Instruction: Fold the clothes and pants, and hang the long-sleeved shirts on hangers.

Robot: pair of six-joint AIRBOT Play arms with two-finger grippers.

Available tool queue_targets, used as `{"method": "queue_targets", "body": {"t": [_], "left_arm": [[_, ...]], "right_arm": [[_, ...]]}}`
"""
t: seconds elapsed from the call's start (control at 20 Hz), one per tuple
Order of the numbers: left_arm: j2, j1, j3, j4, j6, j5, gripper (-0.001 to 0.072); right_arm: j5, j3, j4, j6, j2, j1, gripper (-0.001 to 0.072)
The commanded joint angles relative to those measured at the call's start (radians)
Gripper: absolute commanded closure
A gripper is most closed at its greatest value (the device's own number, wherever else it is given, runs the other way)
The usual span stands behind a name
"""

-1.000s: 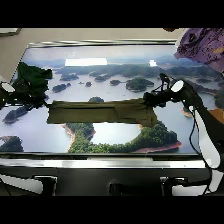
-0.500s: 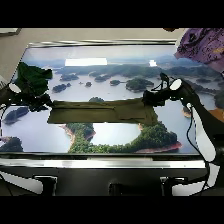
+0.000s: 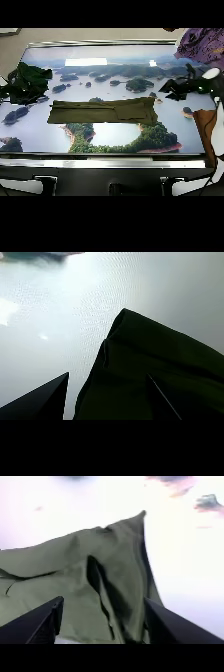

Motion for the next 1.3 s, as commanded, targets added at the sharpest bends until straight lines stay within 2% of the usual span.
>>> {"method": "queue_targets", "body": {"t": [0.0,0.1,0.25,0.4,1.0,1.1,1.15,1.25], "left_arm": [[0.063,0.002,0.017,0.028,0.006,-0.011,0.0155],[0.075,0.0,0.017,0.028,0.003,-0.011,0.0155],[0.076,0.0,0.017,0.027,-0.008,-0.012,0.0155],[0.076,0.0,0.017,0.027,-0.008,-0.023,0.0155],[0.076,0.0,0.017,0.027,-0.008,-0.021,0.0156],[0.076,0.0,0.017,0.027,-0.008,-0.021,0.0156],[0.076,0.0,0.017,0.026,-0.008,-0.021,0.0156],[0.076,0.0,0.017,0.011,-0.008,-0.022,0.016]], "right_arm": [[0.087,0.015,0.098,-0.124,-0.077,-0.116,0.0088],[0.087,0.015,0.111,-0.154,-0.135,-0.127,0.0056],[0.104,0.015,0.198,-0.191,-0.226,-0.12,0.0055],[0.109,0.015,0.209,-0.219,-0.278,-0.087,0.0056],[0.118,-0.016,0.239,-0.22,-0.319,0.101,0.0066],[0.116,-0.016,0.225,-0.214,-0.319,0.138,0.0189],[0.112,-0.016,0.214,-0.201,-0.318,0.153,0.0276],[0.117,-0.016,0.213,-0.18,-0.31,0.161,0.0537]]}}
